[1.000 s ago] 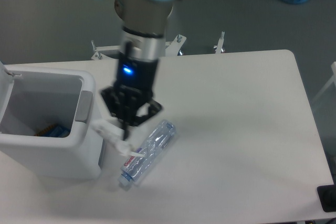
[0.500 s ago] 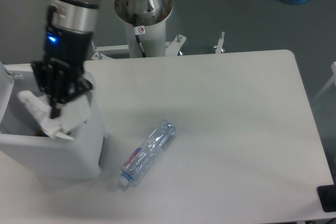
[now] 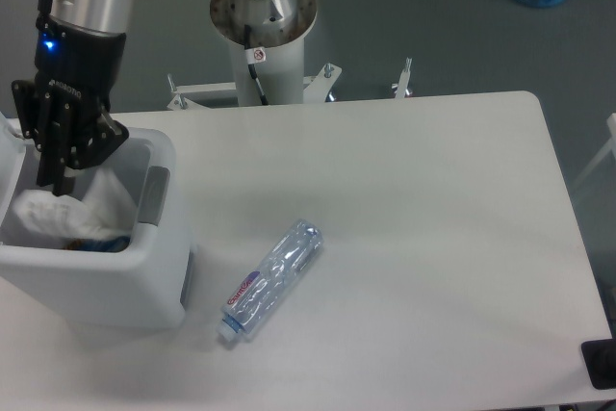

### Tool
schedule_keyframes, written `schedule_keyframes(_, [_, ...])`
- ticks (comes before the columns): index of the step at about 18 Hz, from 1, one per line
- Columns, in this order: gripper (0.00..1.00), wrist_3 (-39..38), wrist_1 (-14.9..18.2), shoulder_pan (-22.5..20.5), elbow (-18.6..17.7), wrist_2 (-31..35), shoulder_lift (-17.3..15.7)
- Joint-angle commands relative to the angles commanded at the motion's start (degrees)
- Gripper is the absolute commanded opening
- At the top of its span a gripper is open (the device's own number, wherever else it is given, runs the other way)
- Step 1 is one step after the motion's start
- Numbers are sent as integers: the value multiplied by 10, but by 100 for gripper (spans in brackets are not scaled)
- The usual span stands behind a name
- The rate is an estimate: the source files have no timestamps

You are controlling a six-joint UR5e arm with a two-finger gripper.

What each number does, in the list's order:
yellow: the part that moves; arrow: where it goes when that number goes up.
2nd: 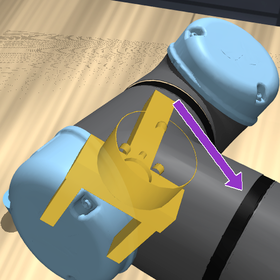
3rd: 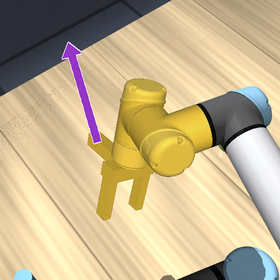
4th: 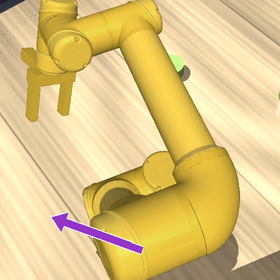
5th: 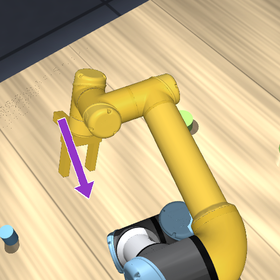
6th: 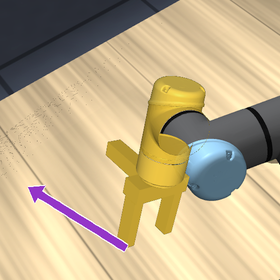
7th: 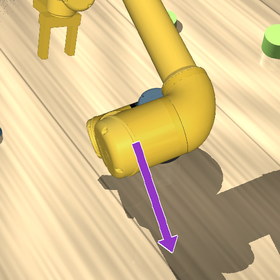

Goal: Place the trash in the trash can
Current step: 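Open the gripper to release the tissue into the bin, then move the open gripper over the clear plastic water bottle and lower it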

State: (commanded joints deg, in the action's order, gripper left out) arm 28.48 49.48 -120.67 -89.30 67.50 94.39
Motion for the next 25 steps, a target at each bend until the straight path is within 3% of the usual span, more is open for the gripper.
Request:
schedule_keyframes(3, [100, -18, 0, -70, 12, -5, 12])
schedule_keyframes(6, [100, -24, 0, -142, 29, -6, 61])
schedule_keyframes(10, [100, -15, 8, -195, 22, 0, 113])
schedule_keyframes(13, [100, 2, 18, -199, 28, 3, 166])
schedule_keyframes(18, [100, 55, 37, -193, 11, 34, 210])
schedule_keyframes(21, [100, 82, 51, -178, 18, 56, 248])
schedule_keyframes(23, [100, 102, 52, -167, 21, 55, 258])
schedule_keyframes(25, [100, 129, 77, -154, 22, 55, 266])
